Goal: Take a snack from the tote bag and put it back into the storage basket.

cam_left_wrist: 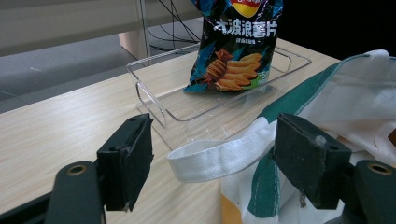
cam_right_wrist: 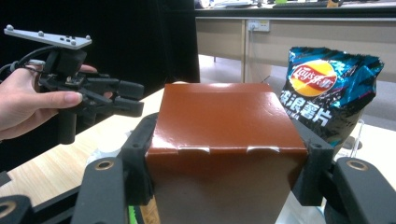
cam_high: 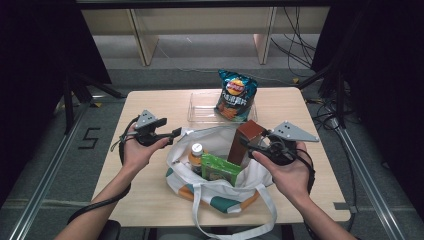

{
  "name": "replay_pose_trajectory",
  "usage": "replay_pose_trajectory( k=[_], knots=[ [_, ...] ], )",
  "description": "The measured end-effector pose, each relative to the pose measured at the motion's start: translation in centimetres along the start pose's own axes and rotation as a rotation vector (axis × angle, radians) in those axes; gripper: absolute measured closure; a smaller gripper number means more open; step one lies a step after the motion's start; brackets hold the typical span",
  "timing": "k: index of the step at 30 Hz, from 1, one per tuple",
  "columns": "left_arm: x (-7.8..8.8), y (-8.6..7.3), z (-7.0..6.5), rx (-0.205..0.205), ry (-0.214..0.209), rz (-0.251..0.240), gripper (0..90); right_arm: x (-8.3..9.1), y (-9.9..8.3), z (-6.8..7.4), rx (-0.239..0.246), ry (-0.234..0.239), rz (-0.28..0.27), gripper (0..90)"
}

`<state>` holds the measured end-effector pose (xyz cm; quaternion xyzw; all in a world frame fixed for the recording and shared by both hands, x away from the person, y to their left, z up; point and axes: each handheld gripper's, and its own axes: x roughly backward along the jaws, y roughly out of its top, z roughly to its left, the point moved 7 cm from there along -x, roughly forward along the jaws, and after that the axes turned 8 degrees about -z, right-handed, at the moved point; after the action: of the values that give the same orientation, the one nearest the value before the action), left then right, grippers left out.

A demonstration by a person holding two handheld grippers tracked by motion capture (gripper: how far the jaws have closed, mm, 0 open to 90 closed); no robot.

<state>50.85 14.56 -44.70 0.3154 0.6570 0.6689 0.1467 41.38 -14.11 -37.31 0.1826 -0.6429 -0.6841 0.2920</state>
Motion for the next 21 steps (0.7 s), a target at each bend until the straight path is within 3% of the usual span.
replay_pose_trajectory(
  k=[5,9,10,11,12,17,18,21],
  knots=[
    [0.0,0.1,0.0,-0.001,0.000,-0.004,27.4,0.0,0.4,0.0,-0.013,-0.011,-0.005,39.0],
    [0.0,0.0,0.0,0.000,-0.001,-0.005,27.3,-0.1,0.7,-0.4,0.014,-0.016,-0.018,38.9],
    [0.0,0.0,0.0,0.000,-0.001,-0.005,27.3,-0.2,0.7,-0.3,-0.001,-0.005,-0.020,38.9],
    [0.0,0.0,0.0,0.000,-0.001,-0.005,27.3,0.0,0.8,-0.4,-0.010,-0.027,-0.010,38.9],
    [0.0,0.0,0.0,0.000,-0.001,-0.004,27.3,-0.1,1.0,-0.5,0.011,-0.016,-0.019,39.0],
    [0.0,0.0,0.0,0.001,-0.003,-0.004,27.3,-0.1,1.7,-0.7,0.022,-0.023,-0.035,39.0],
    [0.0,0.0,-0.1,0.002,-0.003,-0.005,27.2,-0.1,1.9,-0.6,-0.004,-0.028,-0.034,39.0],
    [0.0,0.1,0.0,0.000,-0.001,-0.006,27.0,-0.1,2.5,-0.7,0.003,-0.034,-0.036,39.0]
  ],
)
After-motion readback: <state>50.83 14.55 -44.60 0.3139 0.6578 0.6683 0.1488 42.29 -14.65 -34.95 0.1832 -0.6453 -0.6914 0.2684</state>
